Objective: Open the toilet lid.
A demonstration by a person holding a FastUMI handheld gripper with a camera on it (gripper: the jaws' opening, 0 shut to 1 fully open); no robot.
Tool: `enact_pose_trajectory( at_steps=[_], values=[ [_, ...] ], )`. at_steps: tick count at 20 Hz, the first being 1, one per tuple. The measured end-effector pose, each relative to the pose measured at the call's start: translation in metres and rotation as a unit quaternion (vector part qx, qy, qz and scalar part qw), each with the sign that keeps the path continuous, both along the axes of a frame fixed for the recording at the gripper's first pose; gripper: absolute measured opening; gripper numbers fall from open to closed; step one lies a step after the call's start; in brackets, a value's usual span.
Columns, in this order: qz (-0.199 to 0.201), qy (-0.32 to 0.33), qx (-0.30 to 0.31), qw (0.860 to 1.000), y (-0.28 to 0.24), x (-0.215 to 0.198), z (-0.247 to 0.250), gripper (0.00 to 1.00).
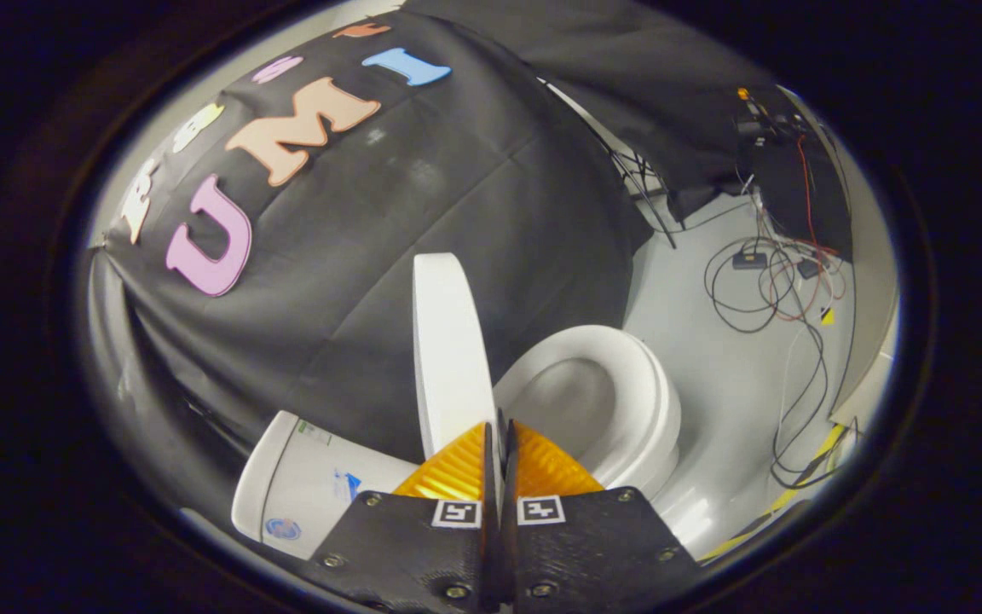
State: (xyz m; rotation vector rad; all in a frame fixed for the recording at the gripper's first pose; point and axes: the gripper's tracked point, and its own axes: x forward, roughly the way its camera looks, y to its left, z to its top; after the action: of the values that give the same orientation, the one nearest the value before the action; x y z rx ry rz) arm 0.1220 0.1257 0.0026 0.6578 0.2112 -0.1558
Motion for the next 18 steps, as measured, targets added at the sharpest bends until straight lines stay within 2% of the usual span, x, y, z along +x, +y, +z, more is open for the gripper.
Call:
enact_pose_trajectory(
  at_steps=[4,13,18],
  values=[
    [0.005,-0.004,-0.075,0.997,0.017,-0.004,0.014,0.01],
    [0.018,-0.013,-0.143,0.989,0.052,-0.02,0.034,0.01],
    [0.017,-0.022,-0.197,0.98,0.076,-0.03,0.048,0.01]
  ],
)
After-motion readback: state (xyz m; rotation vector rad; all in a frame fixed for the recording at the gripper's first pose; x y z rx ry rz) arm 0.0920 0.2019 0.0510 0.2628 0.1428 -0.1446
